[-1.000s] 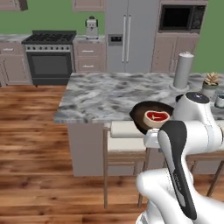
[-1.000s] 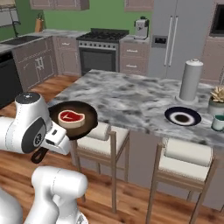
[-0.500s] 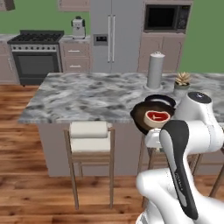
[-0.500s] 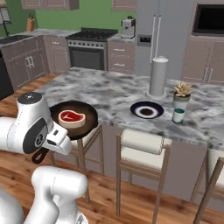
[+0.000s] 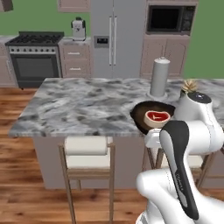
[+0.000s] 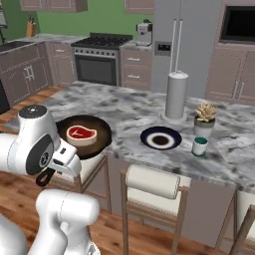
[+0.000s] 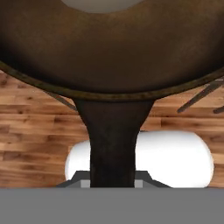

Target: Pick up the pan with the steak in it and place it on the dining table. Then place the steak on the plate.

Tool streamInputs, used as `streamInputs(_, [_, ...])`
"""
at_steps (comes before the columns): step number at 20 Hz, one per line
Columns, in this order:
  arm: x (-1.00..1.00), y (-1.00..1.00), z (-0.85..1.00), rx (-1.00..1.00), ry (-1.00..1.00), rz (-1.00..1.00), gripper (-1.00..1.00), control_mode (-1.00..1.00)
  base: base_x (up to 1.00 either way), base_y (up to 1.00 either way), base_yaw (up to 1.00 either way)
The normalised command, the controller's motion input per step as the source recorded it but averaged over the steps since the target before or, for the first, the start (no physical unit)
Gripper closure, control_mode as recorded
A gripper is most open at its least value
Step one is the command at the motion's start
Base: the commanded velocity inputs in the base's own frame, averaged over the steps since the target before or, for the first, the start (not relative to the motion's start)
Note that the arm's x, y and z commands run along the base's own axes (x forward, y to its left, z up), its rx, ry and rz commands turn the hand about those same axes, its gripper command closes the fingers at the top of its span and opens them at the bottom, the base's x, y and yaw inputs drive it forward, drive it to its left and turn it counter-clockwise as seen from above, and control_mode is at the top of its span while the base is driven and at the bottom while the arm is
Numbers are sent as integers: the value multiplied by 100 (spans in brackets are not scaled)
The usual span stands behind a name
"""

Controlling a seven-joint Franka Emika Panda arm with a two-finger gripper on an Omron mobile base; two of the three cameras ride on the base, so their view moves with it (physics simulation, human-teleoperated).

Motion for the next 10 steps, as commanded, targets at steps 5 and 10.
streamInputs(5, [0, 0, 0, 0, 0, 0, 100, 100, 70, 0, 1])
streamInputs(10, [0, 0, 0, 0, 0, 0, 100, 100, 71, 0, 1])
